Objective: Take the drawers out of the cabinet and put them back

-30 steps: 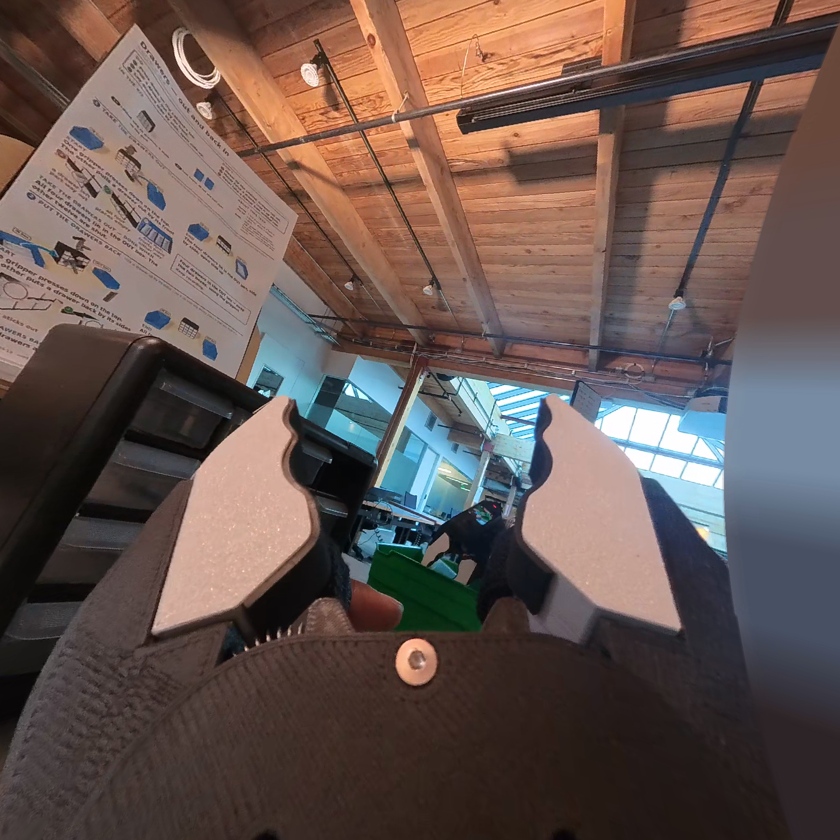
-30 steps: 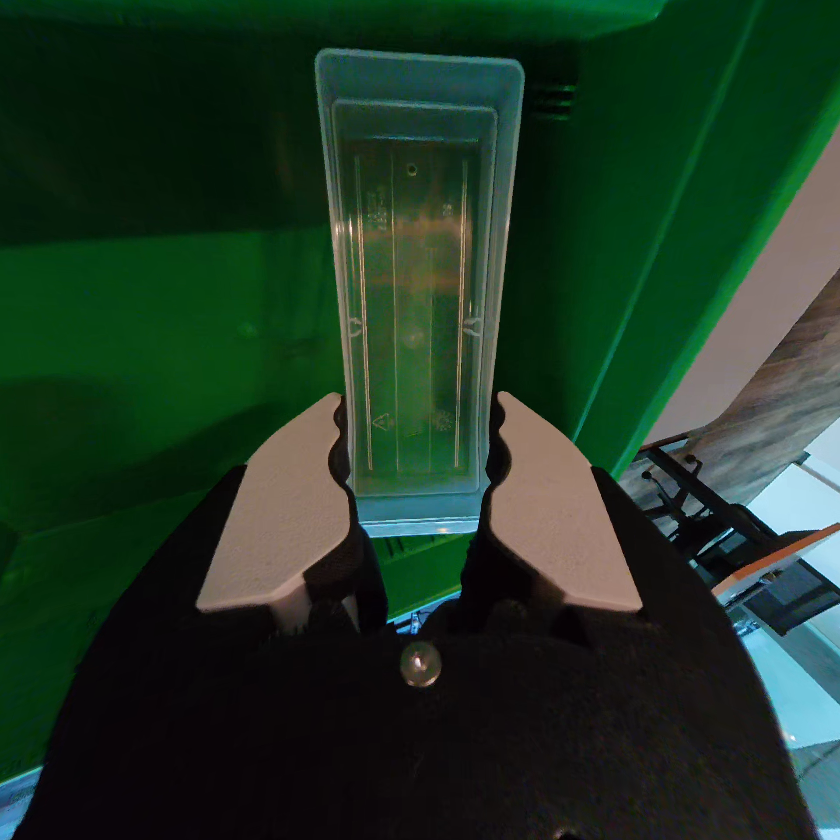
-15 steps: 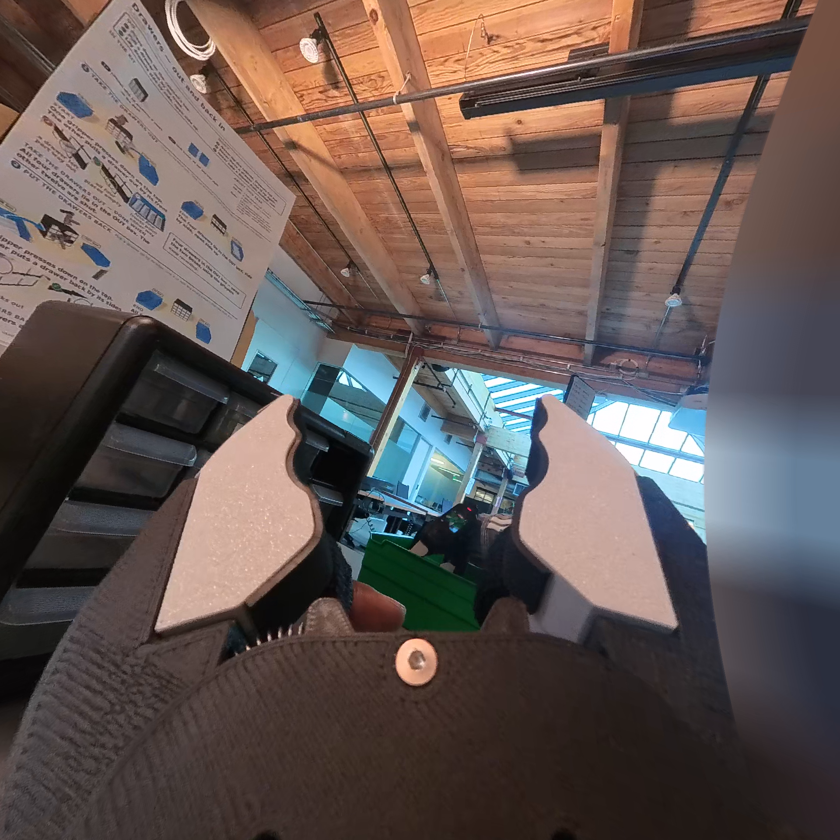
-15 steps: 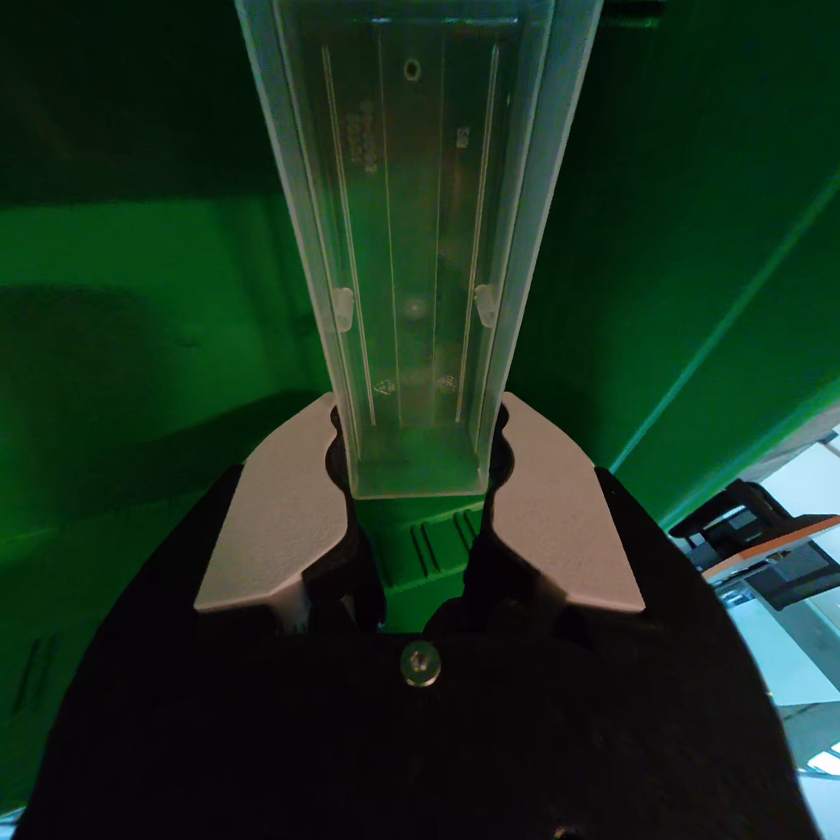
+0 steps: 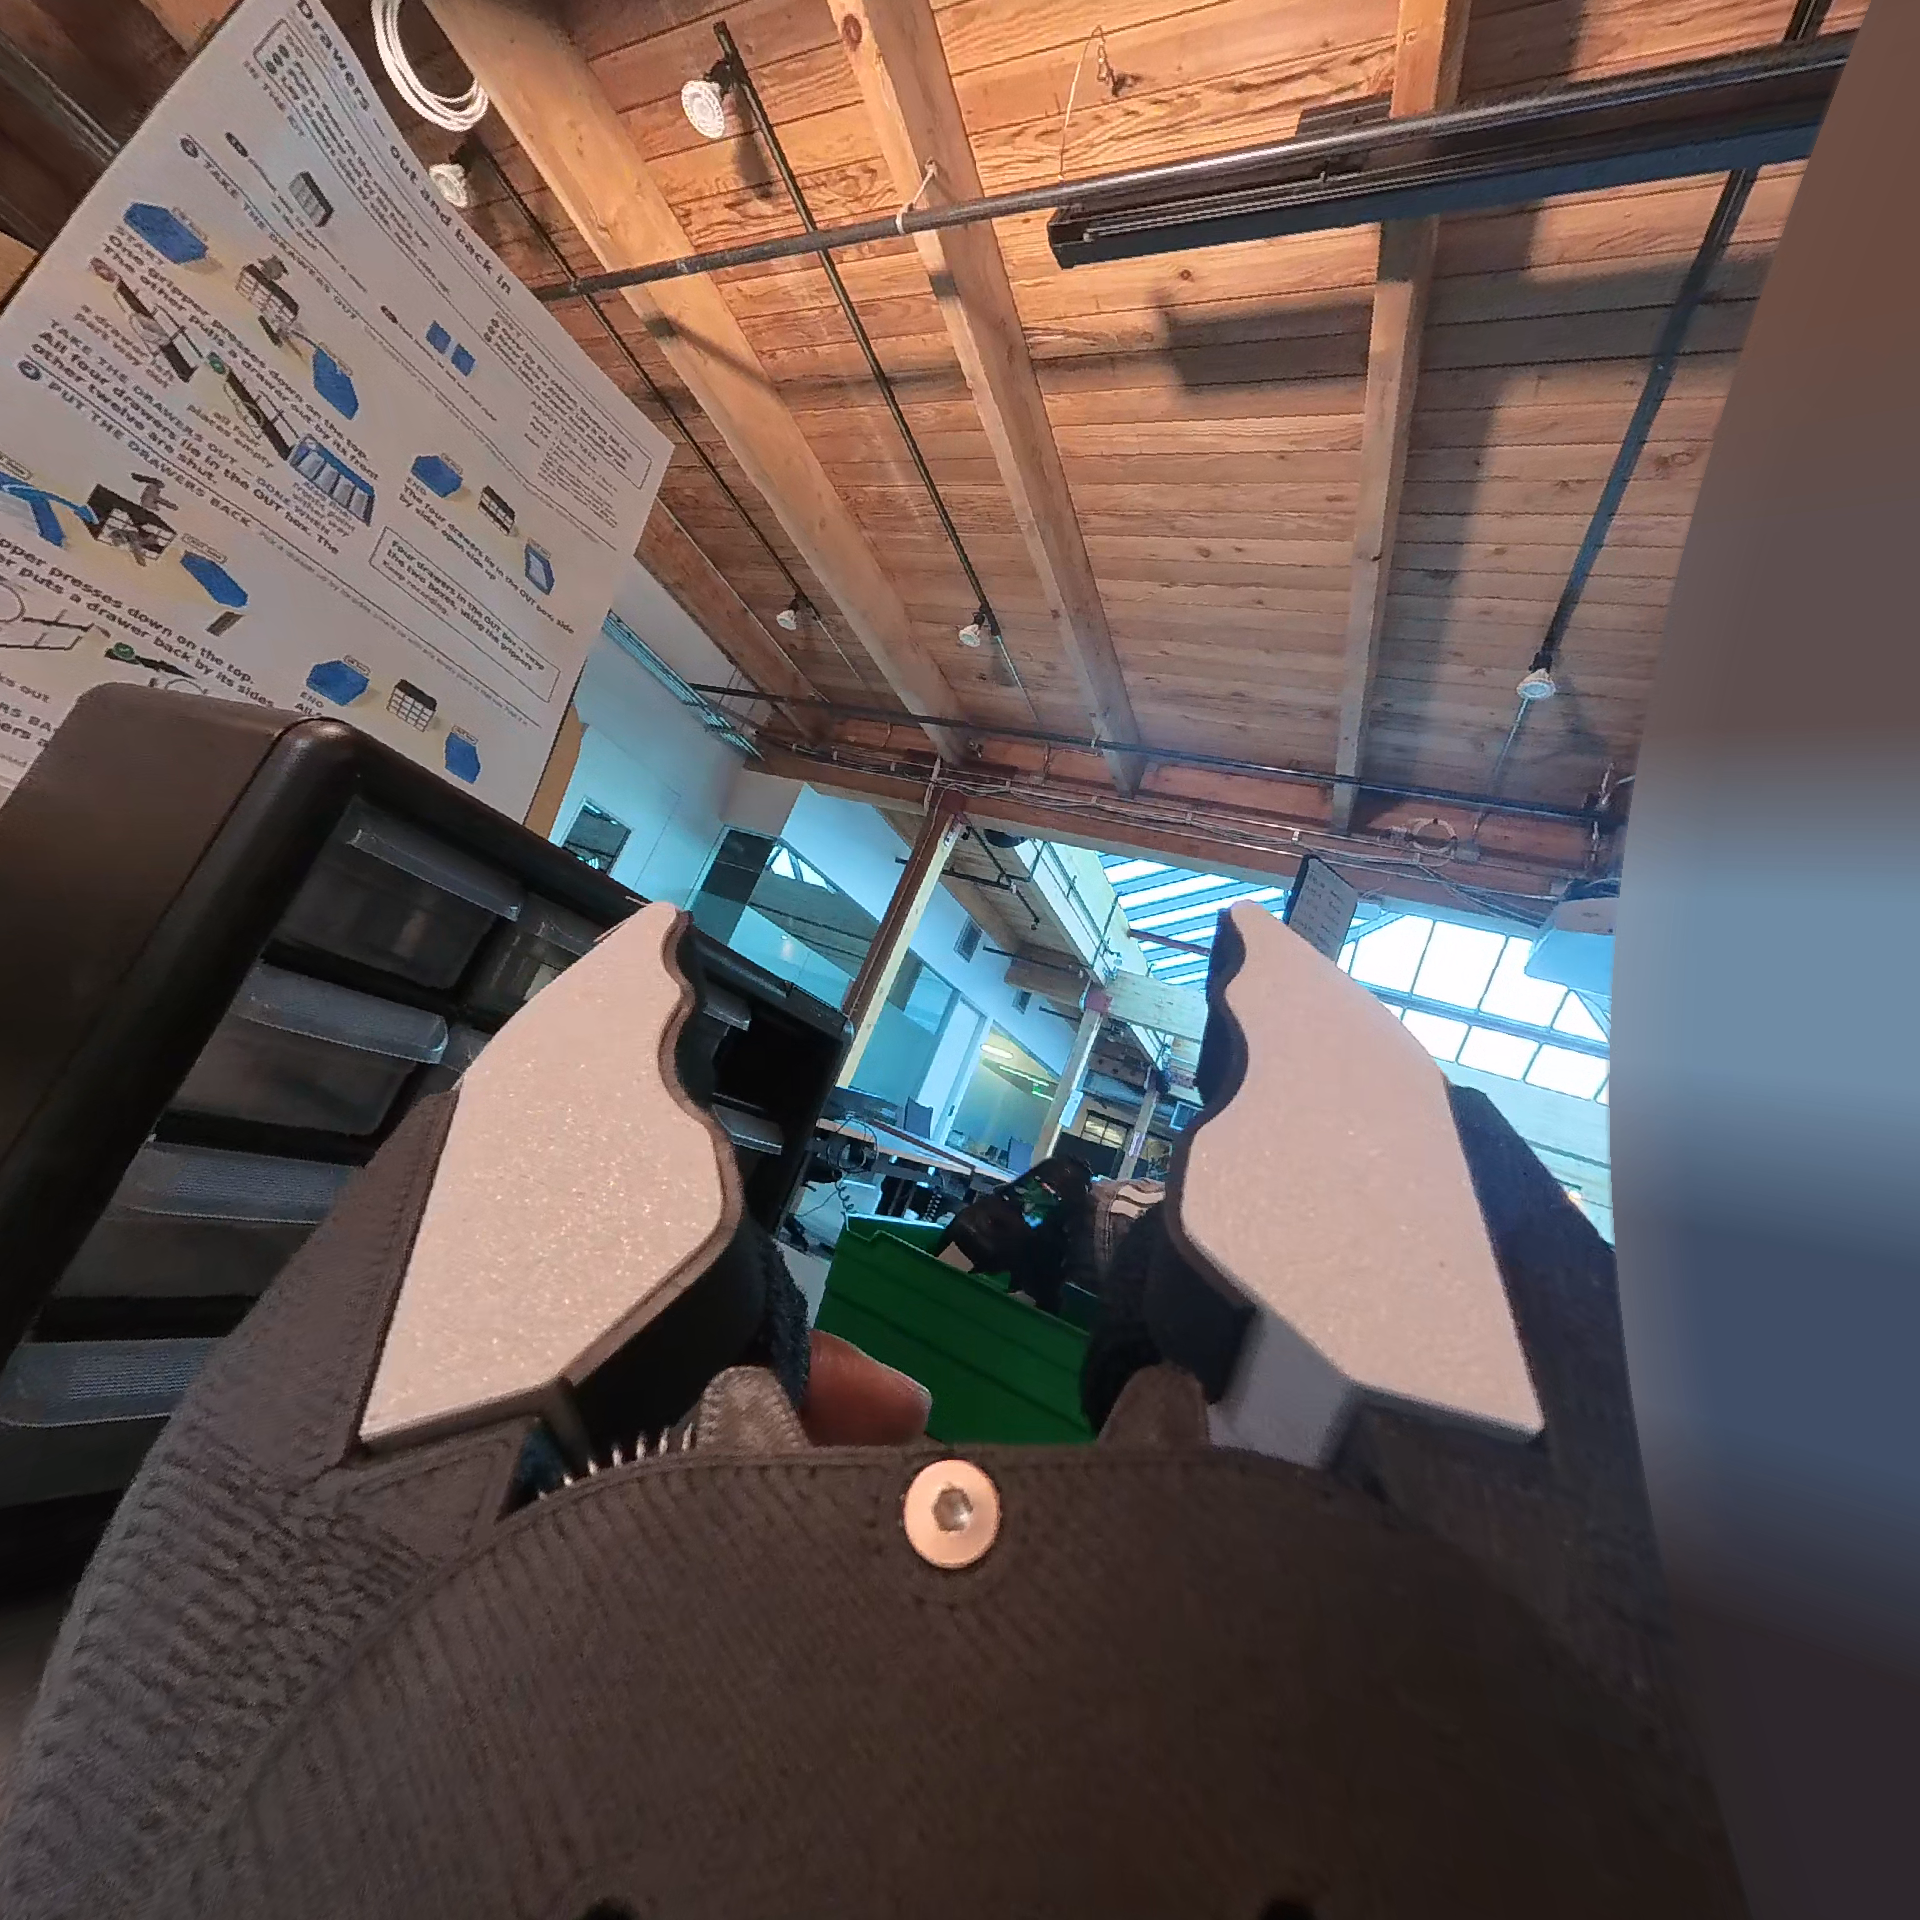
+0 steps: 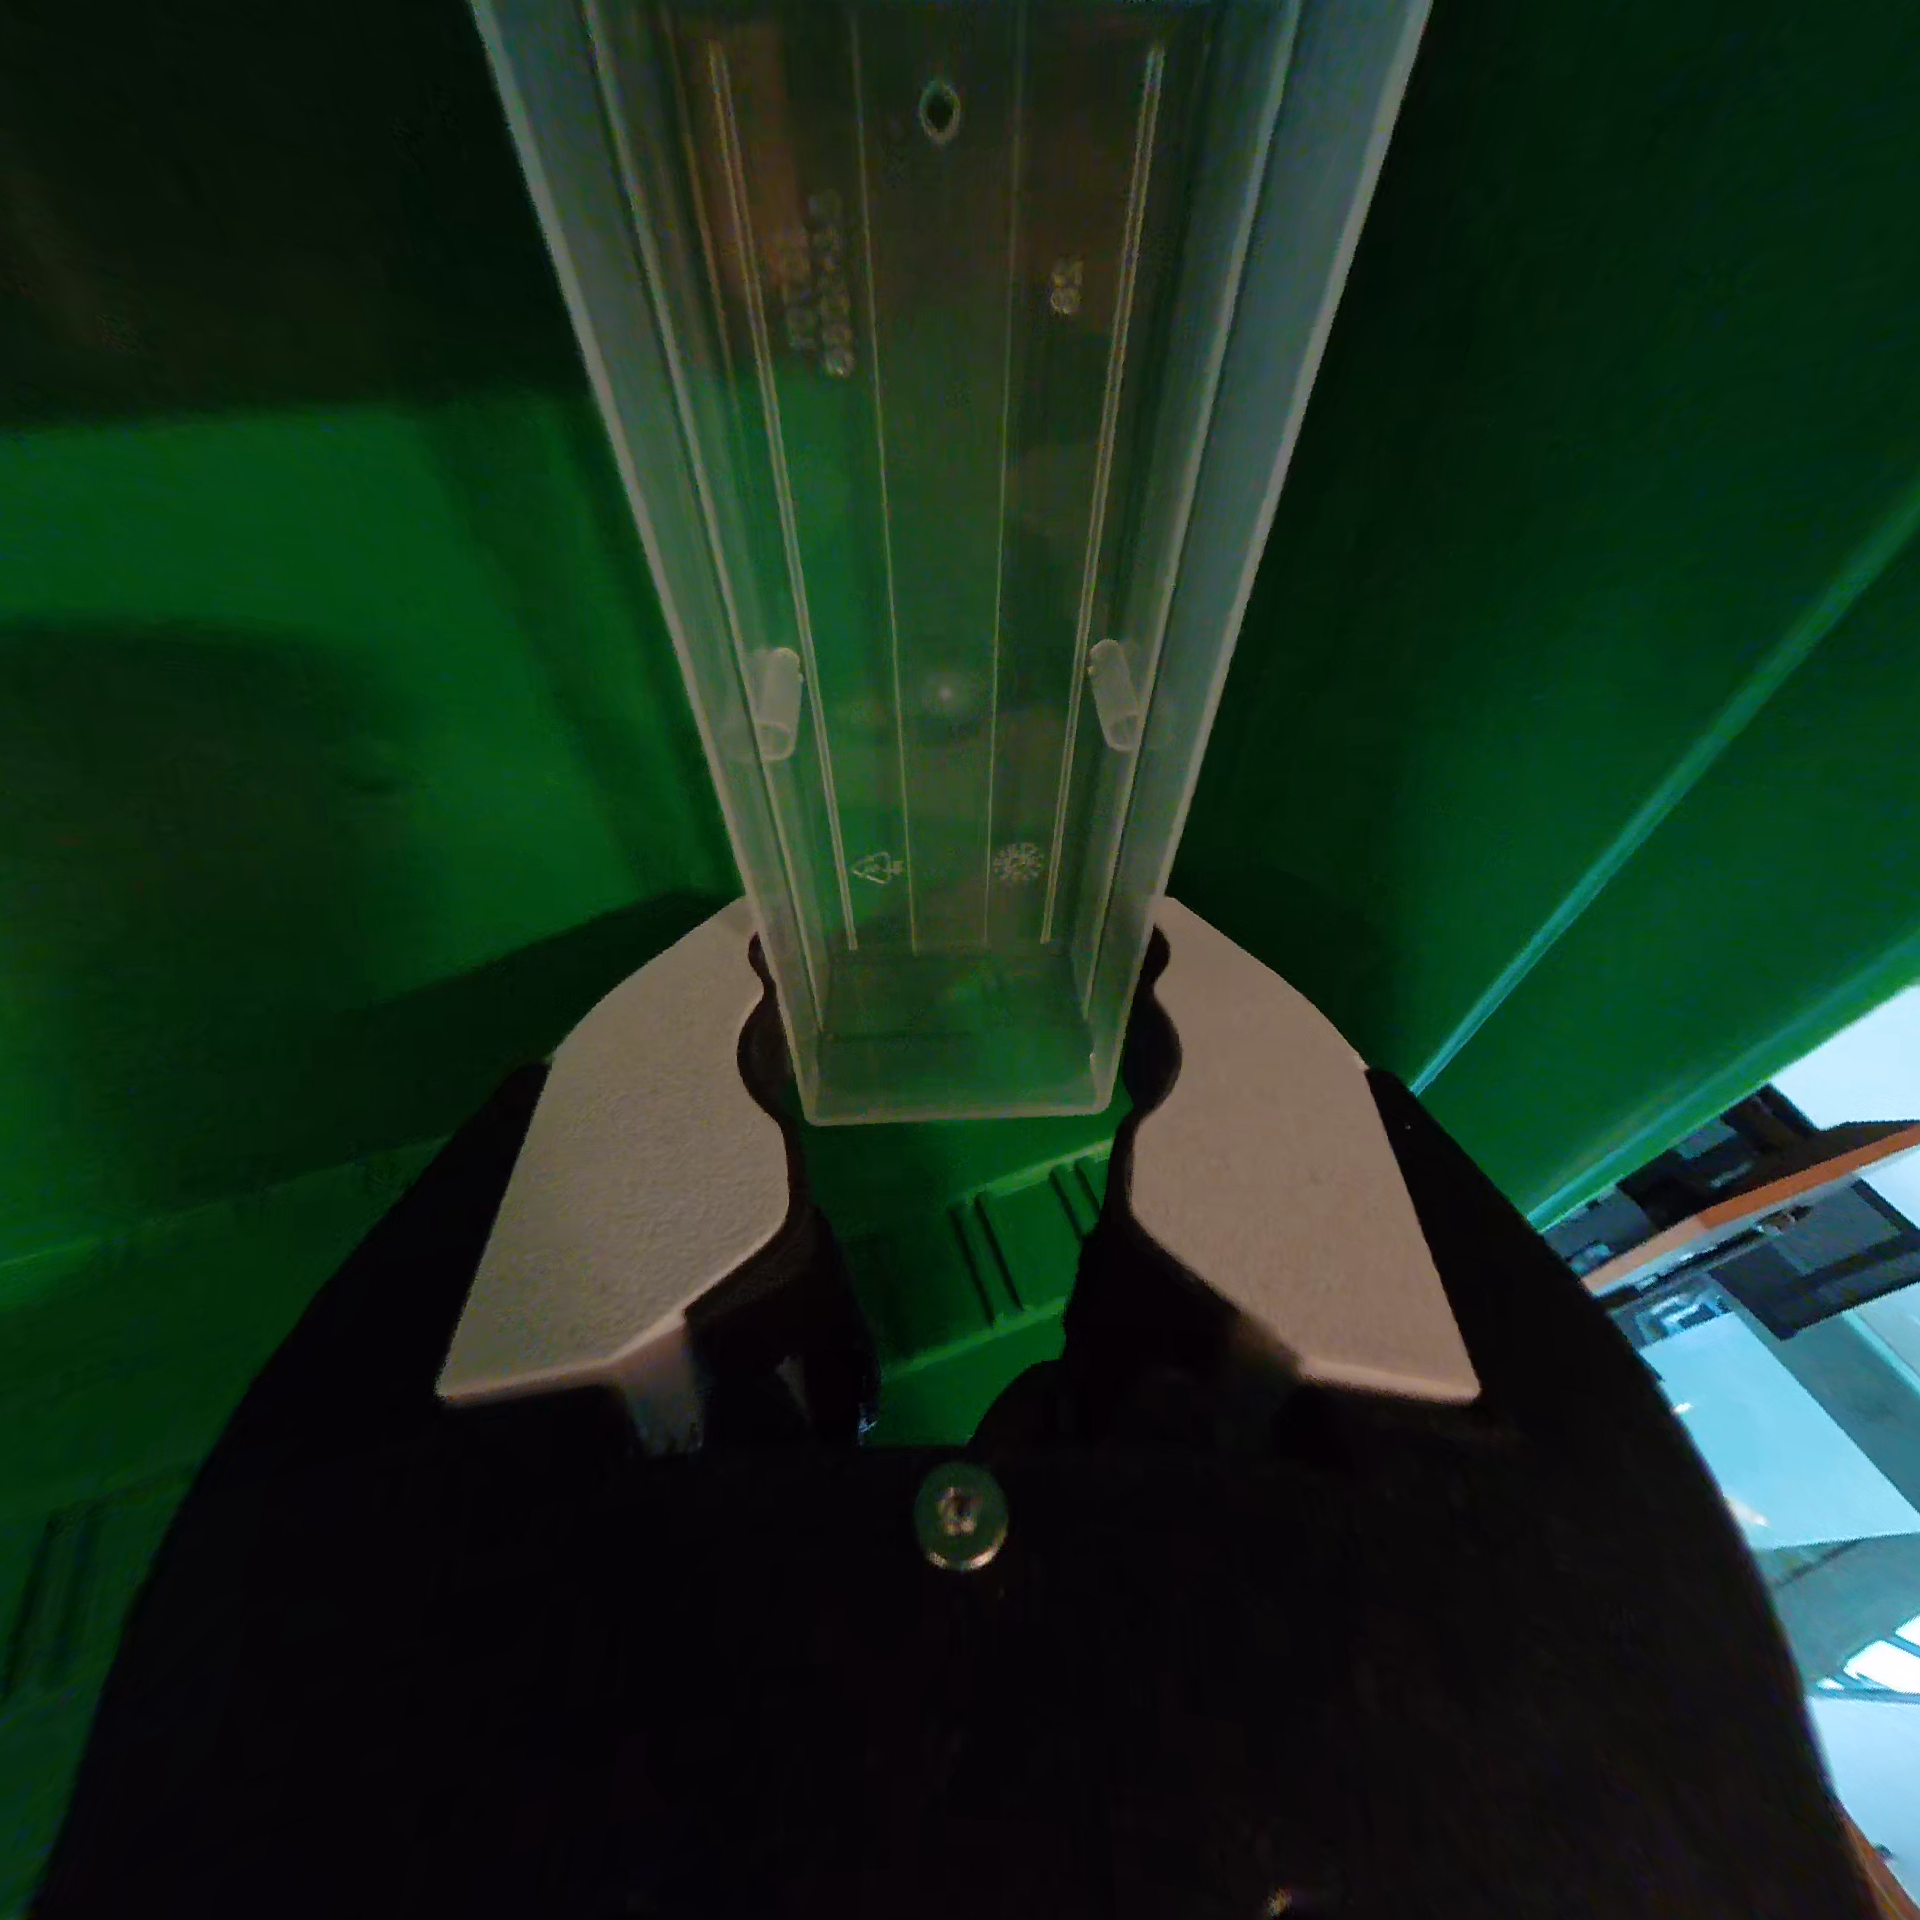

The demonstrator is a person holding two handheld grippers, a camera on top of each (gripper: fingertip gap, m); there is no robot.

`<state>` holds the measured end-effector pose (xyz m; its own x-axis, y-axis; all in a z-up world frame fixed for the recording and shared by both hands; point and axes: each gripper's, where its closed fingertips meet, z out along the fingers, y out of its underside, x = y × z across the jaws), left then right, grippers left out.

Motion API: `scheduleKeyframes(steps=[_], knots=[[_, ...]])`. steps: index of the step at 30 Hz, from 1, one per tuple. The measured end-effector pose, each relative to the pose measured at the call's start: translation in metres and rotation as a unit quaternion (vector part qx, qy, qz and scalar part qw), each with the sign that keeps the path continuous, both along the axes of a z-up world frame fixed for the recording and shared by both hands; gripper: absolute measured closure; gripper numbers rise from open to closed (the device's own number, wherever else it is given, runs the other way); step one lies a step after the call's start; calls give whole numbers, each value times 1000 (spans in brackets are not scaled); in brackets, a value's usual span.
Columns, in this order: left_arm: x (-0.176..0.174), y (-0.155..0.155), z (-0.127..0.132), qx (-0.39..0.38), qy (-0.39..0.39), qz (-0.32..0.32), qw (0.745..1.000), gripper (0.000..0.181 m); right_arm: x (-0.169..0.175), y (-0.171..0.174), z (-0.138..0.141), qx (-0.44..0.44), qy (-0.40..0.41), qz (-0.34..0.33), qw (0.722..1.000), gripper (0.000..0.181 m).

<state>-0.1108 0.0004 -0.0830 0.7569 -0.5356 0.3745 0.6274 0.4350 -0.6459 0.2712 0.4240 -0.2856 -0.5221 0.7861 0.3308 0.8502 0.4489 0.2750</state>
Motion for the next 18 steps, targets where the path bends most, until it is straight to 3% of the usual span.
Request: scheduleKeyframes(steps=[8, 13, 16, 18], knots=[[1, 0, 0, 0, 2, 0, 1000, 89, -2, 1, 4, 4, 28, -5, 1000, 112], [2, 1, -1, -7, 6, -1, 1000, 90, -16, -8, 25, -8, 124, -61, 990, 102], [2, 2, -2, -13, 9, 2, 1000, 90, -45, -24, 64, -15, 275, -80, 958, 97], [2, 3, -2, -17, 13, 6, 1000, 91, -79, -49, 113, -47, 449, -80, 888, 96]])
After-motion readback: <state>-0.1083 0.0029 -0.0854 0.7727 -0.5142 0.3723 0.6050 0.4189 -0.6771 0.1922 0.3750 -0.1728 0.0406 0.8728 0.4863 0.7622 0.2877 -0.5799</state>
